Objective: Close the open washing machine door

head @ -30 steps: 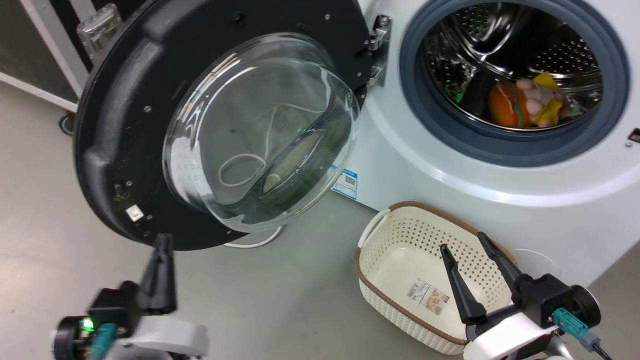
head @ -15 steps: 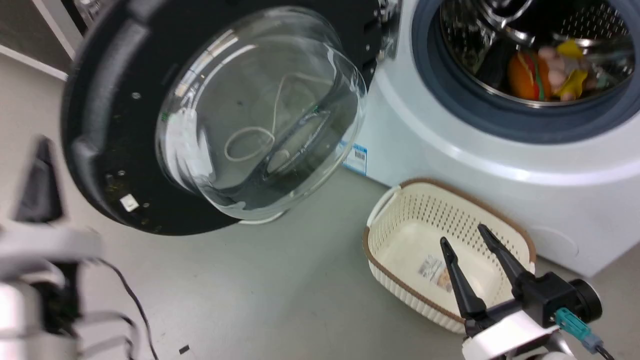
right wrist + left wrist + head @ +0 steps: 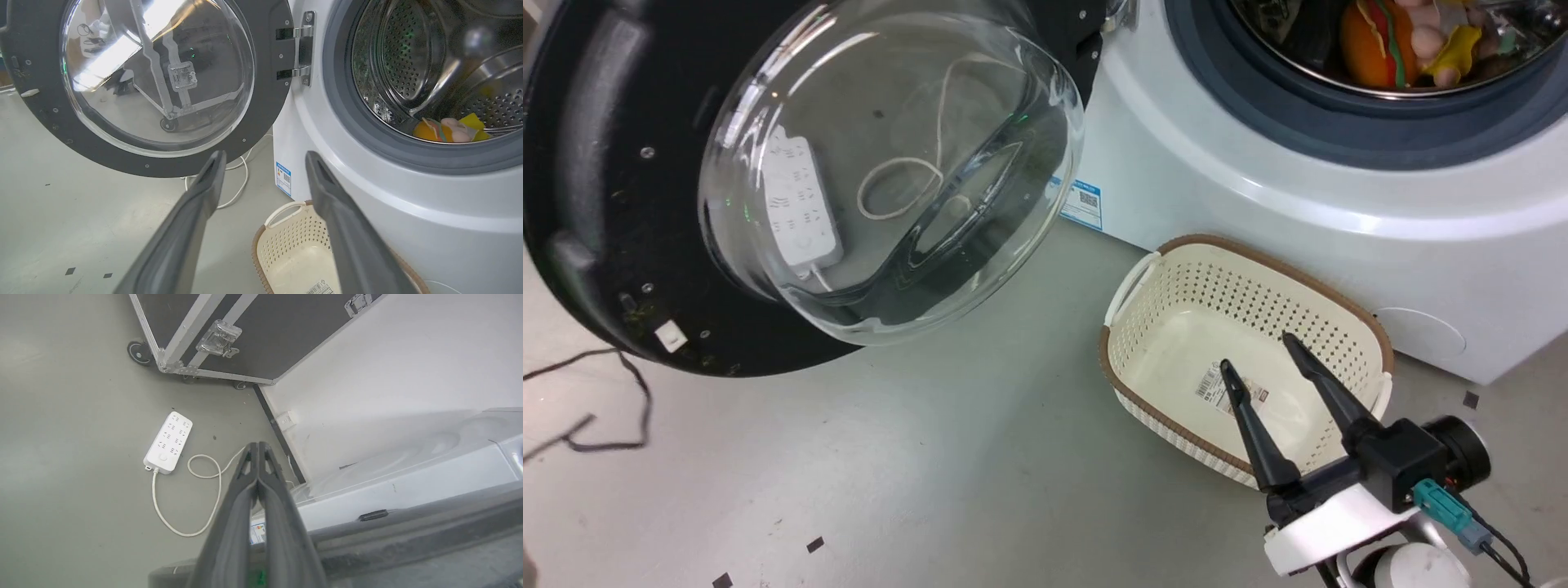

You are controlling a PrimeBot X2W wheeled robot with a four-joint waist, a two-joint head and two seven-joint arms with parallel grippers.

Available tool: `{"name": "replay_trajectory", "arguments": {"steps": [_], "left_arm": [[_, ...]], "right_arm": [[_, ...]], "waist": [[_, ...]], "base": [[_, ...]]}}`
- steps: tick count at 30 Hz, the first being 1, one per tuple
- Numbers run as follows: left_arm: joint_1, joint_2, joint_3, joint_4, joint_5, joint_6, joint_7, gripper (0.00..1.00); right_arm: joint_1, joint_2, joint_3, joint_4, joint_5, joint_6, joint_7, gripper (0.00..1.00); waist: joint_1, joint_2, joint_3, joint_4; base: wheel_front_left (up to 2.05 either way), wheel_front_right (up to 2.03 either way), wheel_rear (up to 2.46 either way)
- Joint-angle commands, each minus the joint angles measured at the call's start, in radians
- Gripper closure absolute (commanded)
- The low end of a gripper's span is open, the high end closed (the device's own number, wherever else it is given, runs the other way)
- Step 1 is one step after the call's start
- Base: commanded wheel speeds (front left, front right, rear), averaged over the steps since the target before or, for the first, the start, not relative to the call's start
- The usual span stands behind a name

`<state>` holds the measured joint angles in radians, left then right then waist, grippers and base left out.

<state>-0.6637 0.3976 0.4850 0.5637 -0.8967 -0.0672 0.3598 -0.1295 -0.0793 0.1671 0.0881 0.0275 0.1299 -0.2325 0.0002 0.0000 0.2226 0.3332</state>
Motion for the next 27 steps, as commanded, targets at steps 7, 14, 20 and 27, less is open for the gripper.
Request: {"name": "replay_trajectory", "arguments": {"steps": [7, 14, 20, 27], "left_arm": [[-0.059, -0.003, 0.076, 0.053, -0.272, -0.044, 0.275, 1.0], [0.026, -0.063, 0.058, -0.036, -0.385, -0.061, 0.435, 1.0], [0.135, -0.14, 0.014, -0.132, -0.41, -0.063, 0.486, 1.0], [0.281, -0.276, -0.043, -0.27, -0.471, -0.063, 0.566, 1.0]], "right_arm": [[-0.014, -0.002, 0.006, 0.017, 0.009, 0.001, -0.026, 0.0], [-0.004, 0.006, -0.003, 0.027, 0.007, 0.001, -0.029, 0.0], [0.01, 0.015, -0.022, 0.032, 0.005, 0.001, -0.029, 0.0], [0.041, 0.023, -0.085, 0.034, -0.003, 0.001, -0.029, 0.0]], "waist": [[-0.0002, 0.0, -0.005, 0.004], [-0.0002, 0.0, -0.044, 0.005], [-0.0002, 0.0, -0.09, -0.009], [-0.0002, 0.0, -0.146, -0.038]], "base": [[0.0, 0.0, 0.0], [0.0, 0.0, 0.0], [0.0, 0.0, 0.0], [0.0, 0.0, 0.0]]}}
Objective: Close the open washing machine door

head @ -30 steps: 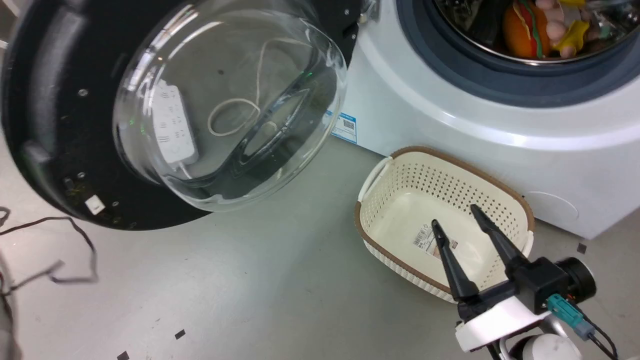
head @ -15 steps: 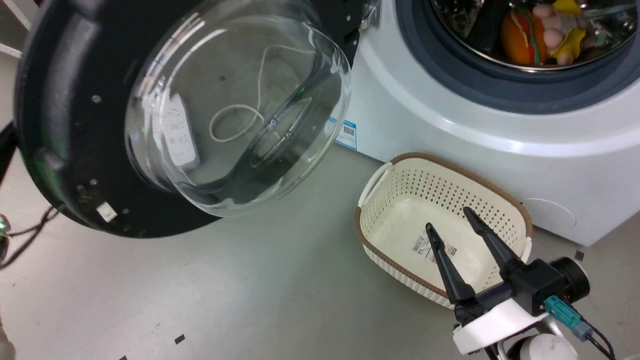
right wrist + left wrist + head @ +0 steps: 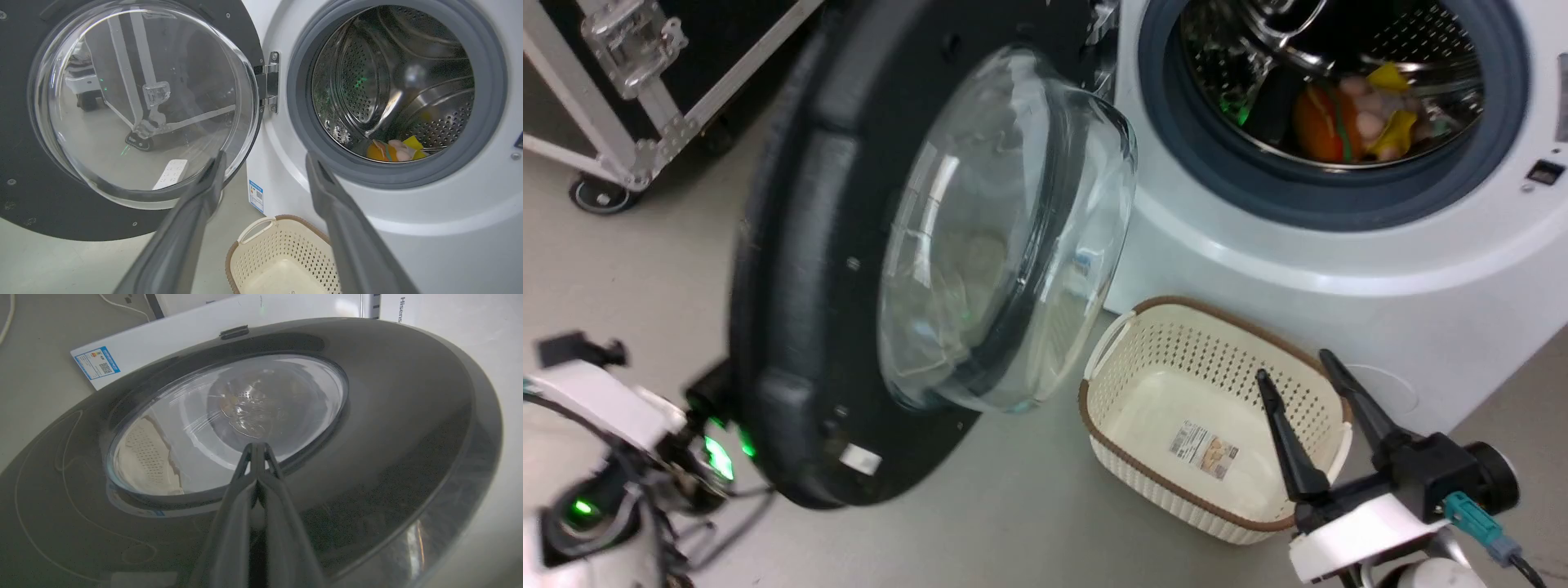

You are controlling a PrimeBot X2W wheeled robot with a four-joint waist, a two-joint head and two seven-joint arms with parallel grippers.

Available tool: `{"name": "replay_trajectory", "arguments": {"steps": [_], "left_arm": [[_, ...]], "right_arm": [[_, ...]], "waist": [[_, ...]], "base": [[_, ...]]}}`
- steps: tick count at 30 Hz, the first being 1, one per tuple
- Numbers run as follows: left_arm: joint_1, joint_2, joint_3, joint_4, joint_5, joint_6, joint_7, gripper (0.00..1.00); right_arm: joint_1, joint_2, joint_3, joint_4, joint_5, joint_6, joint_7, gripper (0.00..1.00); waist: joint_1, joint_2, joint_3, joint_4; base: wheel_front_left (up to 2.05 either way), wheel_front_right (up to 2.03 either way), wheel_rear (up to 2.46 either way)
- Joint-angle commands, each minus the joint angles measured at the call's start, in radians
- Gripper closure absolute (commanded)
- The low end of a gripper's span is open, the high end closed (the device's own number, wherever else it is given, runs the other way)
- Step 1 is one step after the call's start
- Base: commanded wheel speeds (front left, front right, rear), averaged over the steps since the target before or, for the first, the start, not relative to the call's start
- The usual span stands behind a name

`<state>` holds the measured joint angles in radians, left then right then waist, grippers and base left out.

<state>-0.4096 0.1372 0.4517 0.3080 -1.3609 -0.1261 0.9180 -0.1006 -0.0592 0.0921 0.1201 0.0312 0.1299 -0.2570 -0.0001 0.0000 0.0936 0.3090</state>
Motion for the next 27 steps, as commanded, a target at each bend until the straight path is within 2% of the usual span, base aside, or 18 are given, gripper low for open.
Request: {"name": "replay_trajectory", "arguments": {"steps": [1, 5, 9, 10, 11, 12, 13, 14, 15, 17, 22, 27], "left_arm": [[0.051, -0.033, -0.023, -0.035, -0.012, -0.004, 0.018, 1.0], [0.147, -0.076, -0.086, -0.118, -0.05, -0.004, 0.037, 1.0], [0.205, -0.085, -0.163, -0.166, -0.115, -0.003, 0.009, 1.0], [0.241, -0.086, -0.25, -0.181, -0.179, -0.002, -0.037, 1.0], [0.241, -0.086, -0.25, -0.181, -0.179, -0.002, -0.037, 1.0], [0.258, -0.086, -0.295, -0.188, -0.199, -0.002, -0.064, 1.0], [0.285, -0.087, -0.375, -0.203, -0.222, -0.003, -0.109, 1.0], [0.285, -0.087, -0.375, -0.203, -0.222, -0.003, -0.109, 1.0], [0.302, -0.087, -0.435, -0.205, -0.246, -0.003, -0.152, 1.0], [0.307, -0.087, -0.462, -0.203, -0.249, -0.003, -0.17, 1.0], [0.298, -0.087, -0.57, -0.205, -0.281, -0.004, -0.238, 1.0], [0.258, -0.087, -0.63, -0.211, -0.287, -0.004, -0.298, 1.0]], "right_arm": [[0.017, 0.004, -0.021, 0.002, -0.008, 0.001, -0.005, 0.0], [0.028, 0.007, -0.067, 0.005, -0.021, 0.001, -0.005, 0.0], [0.03, 0.008, -0.105, 0.006, -0.03, 0.001, -0.005, 0.0], [0.029, 0.008, -0.123, 0.008, -0.036, 0.001, -0.005, 0.0], [0.029, 0.008, -0.123, 0.008, -0.036, 0.001, -0.005, 0.0], [0.028, 0.008, -0.128, 0.009, -0.039, 0.001, -0.005, 0.0], [0.02, 0.008, -0.131, 0.01, -0.045, 0.001, -0.005, 0.0], [0.02, 0.008, -0.131, 0.01, -0.045, 0.001, -0.005, 0.0], [0.01, 0.008, -0.131, 0.014, -0.045, 0.001, -0.005, 0.0], [0.006, 0.008, -0.127, 0.016, -0.044, 0.001, -0.005, 0.0], [-0.008, 0.009, -0.118, 0.027, -0.036, 0.001, -0.005, 0.0], [-0.022, 0.009, -0.1, 0.043, -0.014, 0.001, -0.005, 0.0]], "waist": [[0.0001, 0.0, -0.024, -0.02], [0.0001, 0.0, -0.041, -0.052], [0.0001, 0.0, -0.041, -0.08], [0.0001, 0.0, -0.038, -0.103], [0.0001, 0.0, -0.038, -0.103], [0.0001, 0.0, -0.035, -0.118], [0.0001, 0.0, -0.025, -0.152], [0.0001, 0.0, -0.025, -0.152], [0.0001, 0.0, -0.015, -0.189], [0.0001, 0.0, -0.008, -0.209], [0.0001, 0.0, 0.03, -0.313], [0.0001, 0.0, 0.082, -0.433]], "base": [[0.0, 0.0, 0.0], [0.0, 0.0, 0.0], [0.0, 0.0, 0.0], [0.0, 0.0, 0.0], [0.0, 0.0, 0.0], [0.0, 0.0, 0.0], [0.0, 0.0, 0.0], [0.0, 0.0, 0.0], [0.0, 0.0, 0.0], [0.0, 0.0, 0.0], [0.0, 0.0, 0.0], [0.0, 0.0, 0.0]]}}
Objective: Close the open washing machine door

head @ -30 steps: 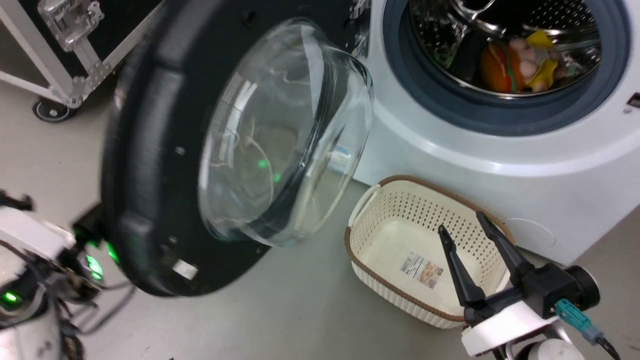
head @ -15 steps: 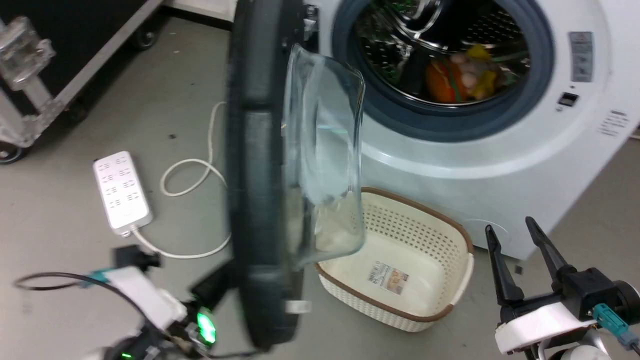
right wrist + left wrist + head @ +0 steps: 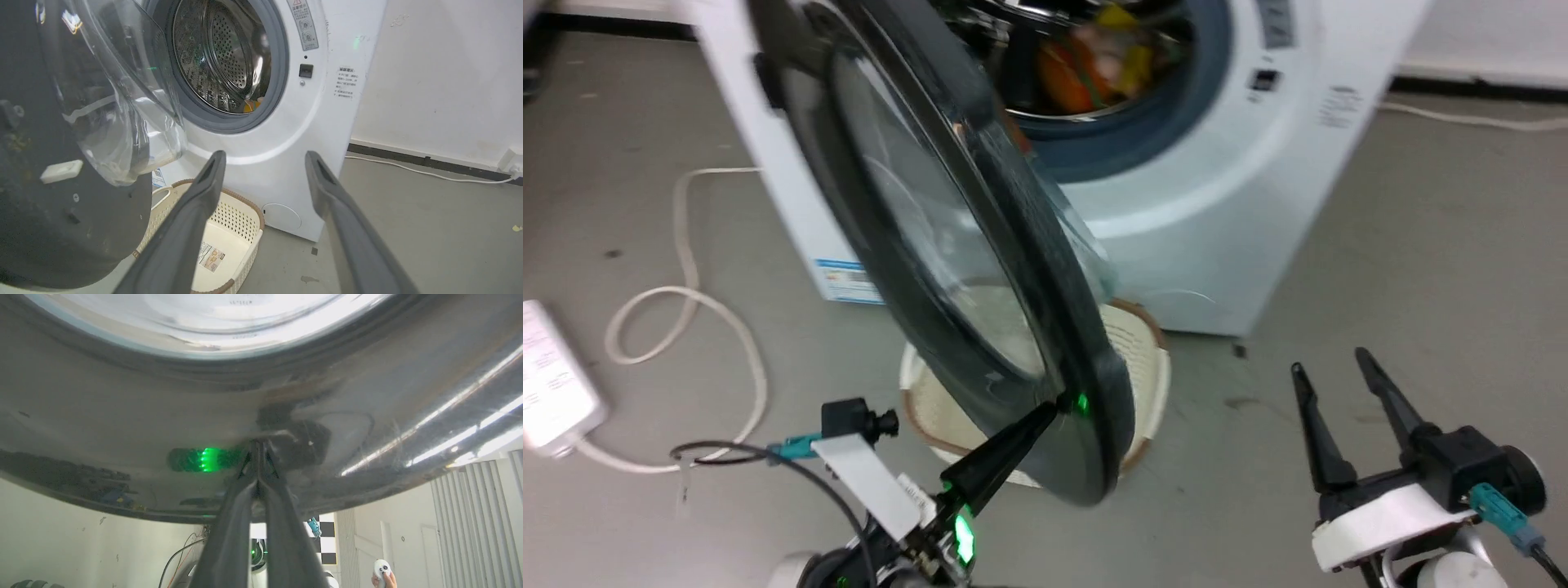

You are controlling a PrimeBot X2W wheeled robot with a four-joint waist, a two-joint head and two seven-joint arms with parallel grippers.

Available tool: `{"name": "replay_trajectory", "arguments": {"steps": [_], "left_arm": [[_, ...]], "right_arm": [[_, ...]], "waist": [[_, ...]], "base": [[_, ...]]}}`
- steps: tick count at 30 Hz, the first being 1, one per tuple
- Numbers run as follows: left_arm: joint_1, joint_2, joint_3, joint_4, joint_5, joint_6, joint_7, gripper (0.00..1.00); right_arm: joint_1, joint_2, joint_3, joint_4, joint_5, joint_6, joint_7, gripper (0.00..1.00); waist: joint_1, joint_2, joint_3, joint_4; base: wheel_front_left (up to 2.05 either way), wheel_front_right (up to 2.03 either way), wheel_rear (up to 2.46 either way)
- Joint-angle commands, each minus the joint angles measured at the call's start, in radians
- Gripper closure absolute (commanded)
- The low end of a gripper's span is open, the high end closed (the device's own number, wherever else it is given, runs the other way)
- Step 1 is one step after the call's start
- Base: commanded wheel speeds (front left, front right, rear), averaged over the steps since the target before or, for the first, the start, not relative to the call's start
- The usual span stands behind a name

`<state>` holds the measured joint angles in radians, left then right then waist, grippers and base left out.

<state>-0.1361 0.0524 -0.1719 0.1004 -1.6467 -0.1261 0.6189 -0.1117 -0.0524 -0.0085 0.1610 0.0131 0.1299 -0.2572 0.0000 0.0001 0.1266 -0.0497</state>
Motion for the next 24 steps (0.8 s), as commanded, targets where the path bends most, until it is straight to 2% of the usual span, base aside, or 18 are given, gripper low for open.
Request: {"name": "replay_trajectory", "arguments": {"steps": [1, 9, 14, 19, 24], "left_arm": [[-0.027, -0.002, -0.016, -0.004, -0.002, -0.004, -0.008, 1.0], [-0.158, -0.002, -0.053, 0.026, -0.009, -0.004, -0.123, 1.0], [-0.276, -0.002, -0.017, 0.113, -0.004, -0.005, -0.251, 1.0], [-0.395, -0.002, 0.015, 0.212, 0.025, -0.005, -0.368, 1.0], [-0.487, -0.002, 0.026, 0.305, 0.044, -0.005, -0.481, 1.0]], "right_arm": [[-0.012, 0.002, 0.007, 0.005, 0.008, 0.001, -0.005, 0.0], [-0.044, 0.002, 0.032, 0.019, 0.065, 0.001, -0.005, 0.0], [-0.056, 0.002, 0.062, 0.027, 0.1, 0.001, -0.005, 0.0], [-0.052, 0.002, 0.075, 0.033, 0.123, 0.001, -0.005, 0.0], [-0.047, 0.002, 0.077, 0.032, 0.13, 0.001, -0.005, 0.0]], "waist": [[0.0, -0.0001, 0.06, -0.099], [0.0, -0.0001, 0.152, -0.283], [0.0, -0.0001, 0.18, -0.388], [0.0, -0.0001, 0.187, -0.443], [0.0, -0.0001, 0.183, -0.448]], "base": [[0.0, 0.0, 0.0], [0.0, 0.0, 0.0], [0.0, 0.0, 0.0], [0.0, 0.0, 0.0], [0.0, 0.0, 0.0]]}}
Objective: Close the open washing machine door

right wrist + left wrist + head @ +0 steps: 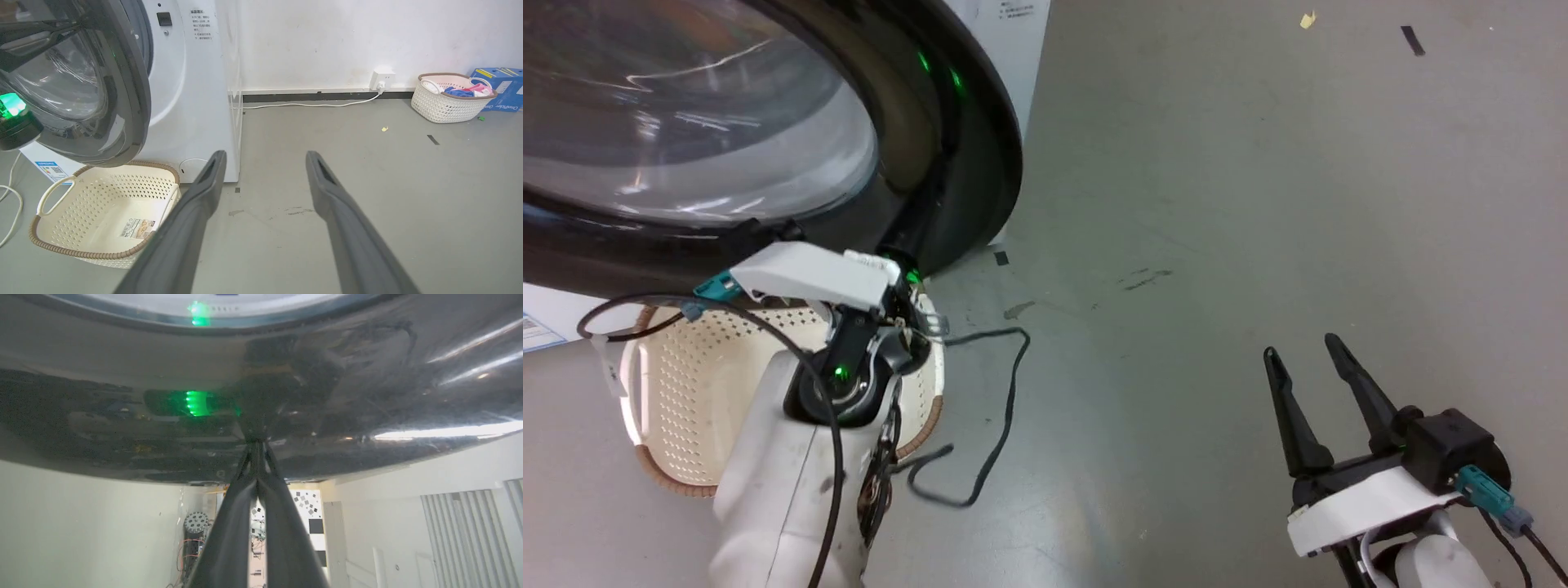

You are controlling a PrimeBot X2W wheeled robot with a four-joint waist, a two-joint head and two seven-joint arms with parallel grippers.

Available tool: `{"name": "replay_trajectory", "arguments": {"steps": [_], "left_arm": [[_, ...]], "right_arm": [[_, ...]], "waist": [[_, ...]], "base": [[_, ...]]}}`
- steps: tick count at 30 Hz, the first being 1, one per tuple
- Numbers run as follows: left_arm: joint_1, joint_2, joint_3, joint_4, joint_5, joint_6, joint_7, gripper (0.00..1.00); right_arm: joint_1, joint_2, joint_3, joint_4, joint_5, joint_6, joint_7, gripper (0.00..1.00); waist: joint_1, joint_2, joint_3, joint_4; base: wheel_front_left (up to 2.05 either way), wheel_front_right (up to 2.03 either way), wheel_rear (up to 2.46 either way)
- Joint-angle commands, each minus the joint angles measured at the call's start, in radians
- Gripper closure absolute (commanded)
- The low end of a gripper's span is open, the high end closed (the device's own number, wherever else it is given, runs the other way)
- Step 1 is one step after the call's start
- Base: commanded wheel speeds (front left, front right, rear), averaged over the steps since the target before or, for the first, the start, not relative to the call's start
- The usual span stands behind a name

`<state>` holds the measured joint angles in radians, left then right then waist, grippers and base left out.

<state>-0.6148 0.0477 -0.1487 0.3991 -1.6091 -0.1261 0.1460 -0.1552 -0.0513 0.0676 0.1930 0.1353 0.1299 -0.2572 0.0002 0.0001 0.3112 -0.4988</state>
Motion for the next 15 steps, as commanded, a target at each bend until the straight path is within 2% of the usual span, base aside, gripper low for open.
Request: {"name": "replay_trajectory", "arguments": {"steps": [1, 3, 5, 7, 9, 10, 11, 15], "left_arm": [[-0.02, 0.003, -0.001, 0.024, 0.015, -0.005, -0.029, 1.0], [-0.035, 0.003, -0.011, 0.046, 0.021, -0.005, -0.06, 1.0], [-0.012, 0.011, -0.054, 0.031, 0.066, -0.005, -0.079, 1.0], [0.022, 0.051, -0.111, -0.008, 0.147, -0.005, -0.095, 1.0], [0.067, 0.114, -0.186, -0.041, 0.267, -0.005, -0.157, 1.0], [0.09, 0.145, -0.224, -0.05, 0.321, -0.005, -0.195, 0.57], [0.113, 0.171, -0.257, -0.055, 0.364, -0.005, -0.237, 0.0], [0.184, 0.262, -0.346, -0.067, 0.495, -0.005, -0.378, 0.0]], "right_arm": [[-0.004, 0.001, 0.004, -0.005, 0.007, 0.001, -0.005, 0.0], [-0.006, 0.001, 0.006, -0.019, 0.008, 0.001, -0.005, 0.0], [-0.003, 0.001, 0.003, -0.047, -0.002, 0.001, -0.005, 0.0], [0.001, 0.001, 0.004, -0.06, -0.011, 0.001, -0.005, 0.0], [0.005, 0.001, 0.003, -0.071, -0.02, 0.001, -0.005, 0.0], [0.008, 0.001, 0.001, -0.077, -0.024, 0.001, -0.005, 0.0], [0.012, 0.001, -0.003, -0.084, -0.028, 0.001, -0.005, 0.0], [0.04, 0.001, -0.017, -0.106, -0.049, 0.001, -0.005, 0.0]], "waist": [[-0.0002, -0.0001, -0.004, 0.006], [-0.0002, -0.0001, -0.012, 0.02], [-0.0002, -0.0001, -0.041, 0.067], [-0.0002, -0.0001, -0.06, 0.093], [-0.0002, -0.0001, -0.082, 0.124], [-0.0002, -0.0001, -0.094, 0.142], [-0.0002, -0.0001, -0.109, 0.163], [-0.0002, -0.0001, -0.161, 0.246]], "base": [[0.0, 0.0, 0.0], [0.0, 0.0, 0.0], [0.0, 0.0, 0.0], [0.0, 0.0, 0.0], [0.0, 0.0, 0.0], [0.0, 0.0, 0.0], [0.0, 0.0, 0.0], [0.0, 0.0, 0.0]]}}
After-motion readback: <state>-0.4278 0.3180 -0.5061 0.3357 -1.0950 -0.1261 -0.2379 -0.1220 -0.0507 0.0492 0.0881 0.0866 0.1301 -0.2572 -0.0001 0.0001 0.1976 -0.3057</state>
